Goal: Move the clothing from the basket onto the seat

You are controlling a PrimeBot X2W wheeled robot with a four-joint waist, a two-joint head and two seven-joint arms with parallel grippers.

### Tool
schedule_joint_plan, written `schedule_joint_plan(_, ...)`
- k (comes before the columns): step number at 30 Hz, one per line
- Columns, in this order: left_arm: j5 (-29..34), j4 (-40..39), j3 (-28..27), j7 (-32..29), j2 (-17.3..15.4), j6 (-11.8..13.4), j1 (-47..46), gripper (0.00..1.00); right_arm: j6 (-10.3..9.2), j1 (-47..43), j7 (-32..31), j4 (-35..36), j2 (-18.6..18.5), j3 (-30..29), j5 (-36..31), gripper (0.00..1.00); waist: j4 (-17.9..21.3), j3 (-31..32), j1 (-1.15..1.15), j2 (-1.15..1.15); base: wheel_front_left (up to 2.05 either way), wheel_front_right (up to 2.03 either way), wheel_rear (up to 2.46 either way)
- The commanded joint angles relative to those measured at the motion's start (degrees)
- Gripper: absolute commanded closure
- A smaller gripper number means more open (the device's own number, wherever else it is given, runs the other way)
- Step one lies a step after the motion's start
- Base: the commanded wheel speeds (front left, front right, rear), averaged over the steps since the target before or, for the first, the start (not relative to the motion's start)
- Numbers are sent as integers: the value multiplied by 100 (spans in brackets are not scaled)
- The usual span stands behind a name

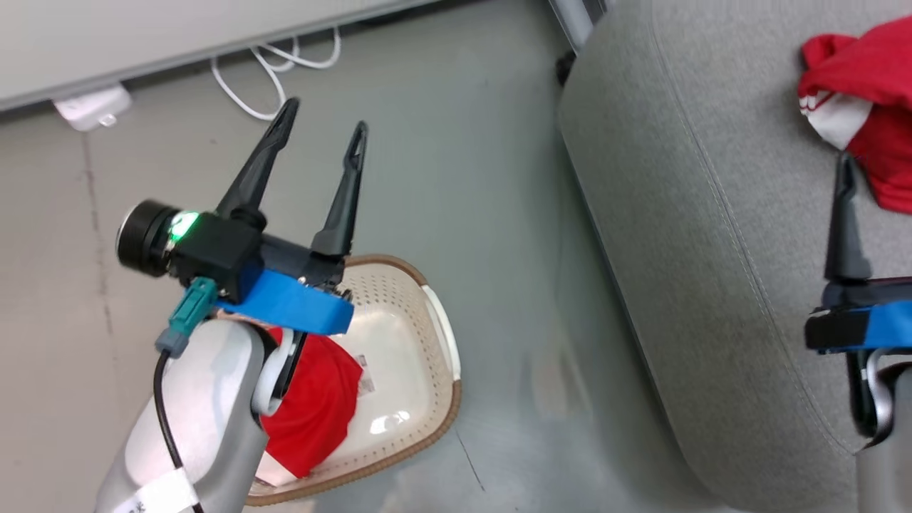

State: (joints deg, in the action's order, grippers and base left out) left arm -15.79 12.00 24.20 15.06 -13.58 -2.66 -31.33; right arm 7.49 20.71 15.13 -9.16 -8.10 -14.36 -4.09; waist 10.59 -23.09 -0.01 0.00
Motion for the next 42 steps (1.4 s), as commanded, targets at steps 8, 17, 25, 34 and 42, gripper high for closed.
schedule_joint_plan(8,186,223,-933,18,332,-122,865,0,1,-517,4,297,128,576,167,0,-791,954,1,0,0,0,0)
schedule_joint_plan(17,465,317,-1611,18,611,-289,1582,0,1,-949,4,319,252,965,368,0,-1248,1437,1,0,0,0,0)
schedule_joint_plan(25,622,231,-1983,18,809,-417,2145,0,1,-1377,4,217,388,997,633,0,-1494,1812,1,0,0,0,0)
schedule_joint_plan(34,728,271,-2160,18,942,-483,2552,0,1,-1852,4,24,496,1026,858,0,-1680,2133,1,0,0,0,0)
schedule_joint_plan(42,768,321,-2191,18,1001,-499,2706,0,1,-2082,4,-102,520,1053,961,0,-1737,2240,1,0,0,0,0)
